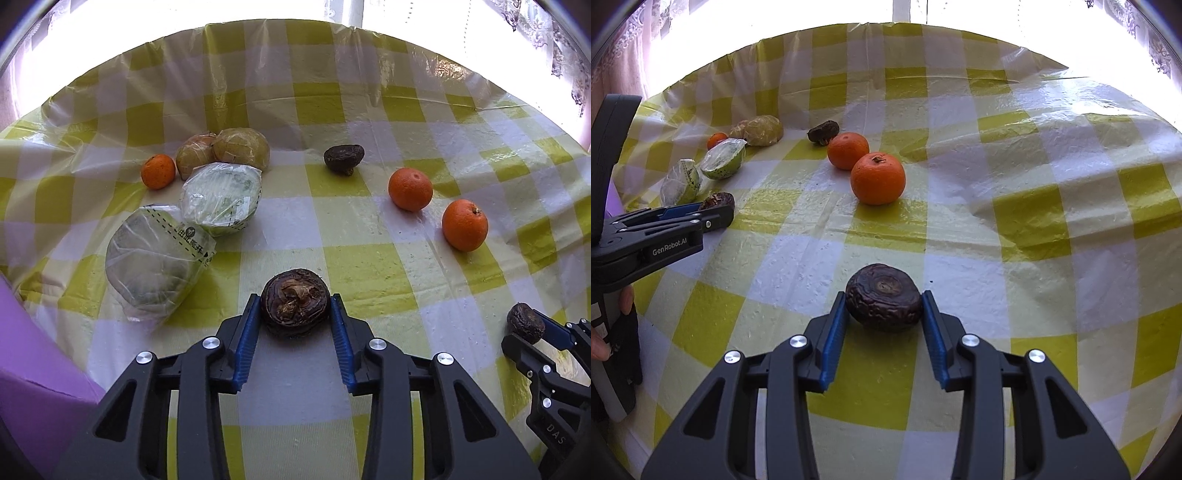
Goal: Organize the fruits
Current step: 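Carry both dark brown fruits in both tools over the purple box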
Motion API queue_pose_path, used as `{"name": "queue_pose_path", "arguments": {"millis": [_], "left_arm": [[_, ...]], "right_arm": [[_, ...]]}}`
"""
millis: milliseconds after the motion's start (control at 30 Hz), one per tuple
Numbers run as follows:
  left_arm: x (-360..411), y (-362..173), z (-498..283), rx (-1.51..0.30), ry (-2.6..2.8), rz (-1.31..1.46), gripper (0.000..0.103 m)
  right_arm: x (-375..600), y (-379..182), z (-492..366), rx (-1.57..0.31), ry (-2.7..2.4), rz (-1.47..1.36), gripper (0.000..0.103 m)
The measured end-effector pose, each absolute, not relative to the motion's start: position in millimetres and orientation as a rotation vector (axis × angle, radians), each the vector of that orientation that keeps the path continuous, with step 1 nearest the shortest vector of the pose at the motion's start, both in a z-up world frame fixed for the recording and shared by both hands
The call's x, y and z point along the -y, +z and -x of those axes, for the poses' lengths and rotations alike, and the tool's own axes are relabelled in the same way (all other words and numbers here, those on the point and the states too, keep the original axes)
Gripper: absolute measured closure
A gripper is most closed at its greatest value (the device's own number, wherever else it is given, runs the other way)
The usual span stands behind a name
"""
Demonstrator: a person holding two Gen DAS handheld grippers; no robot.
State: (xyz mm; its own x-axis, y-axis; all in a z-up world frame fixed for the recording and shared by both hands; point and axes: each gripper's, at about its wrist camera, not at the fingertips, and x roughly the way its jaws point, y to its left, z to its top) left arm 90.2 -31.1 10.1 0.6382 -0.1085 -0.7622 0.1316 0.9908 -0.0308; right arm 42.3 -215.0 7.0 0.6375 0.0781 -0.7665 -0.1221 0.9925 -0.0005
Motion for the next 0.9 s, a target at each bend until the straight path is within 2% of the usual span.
{"name": "queue_pose_path", "arguments": {"millis": [367,633,767,900], "left_arm": [[4.9,25.0,0.5,-0.740,-0.159,0.042,0.068],[-15.8,19.7,41.9,-0.781,-0.169,0.073,0.068],[-25.4,18.5,54.2,-0.781,-0.149,0.069,0.068],[-32.3,20.5,74.6,-0.765,-0.128,0.043,0.068]], "right_arm": [[218.5,7.9,-42.0,-0.872,0.125,0.029,0.063],[219.0,12.0,-31.6,-0.849,0.144,-0.040,0.063],[198.0,15.8,-8.5,-0.834,0.232,-0.103,0.063],[155.0,13.8,16.3,-0.849,0.320,-0.036,0.063]]}}
